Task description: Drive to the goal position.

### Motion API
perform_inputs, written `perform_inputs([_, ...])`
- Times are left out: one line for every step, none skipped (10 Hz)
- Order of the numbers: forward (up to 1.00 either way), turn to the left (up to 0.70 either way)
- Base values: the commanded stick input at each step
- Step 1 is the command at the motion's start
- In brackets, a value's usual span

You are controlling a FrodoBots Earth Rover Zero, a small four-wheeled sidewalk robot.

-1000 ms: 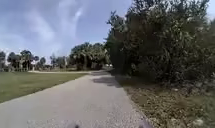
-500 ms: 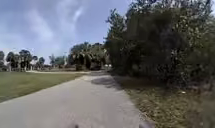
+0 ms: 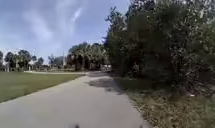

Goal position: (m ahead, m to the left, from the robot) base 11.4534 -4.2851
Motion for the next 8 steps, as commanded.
perform_inputs([0.70,0.00])
perform_inputs([0.70,0.00])
perform_inputs([0.70,0.00])
perform_inputs([0.70,0.00])
perform_inputs([0.70,0.00])
perform_inputs([0.70,0.00])
perform_inputs([0.70,0.00])
perform_inputs([0.70,0.00])
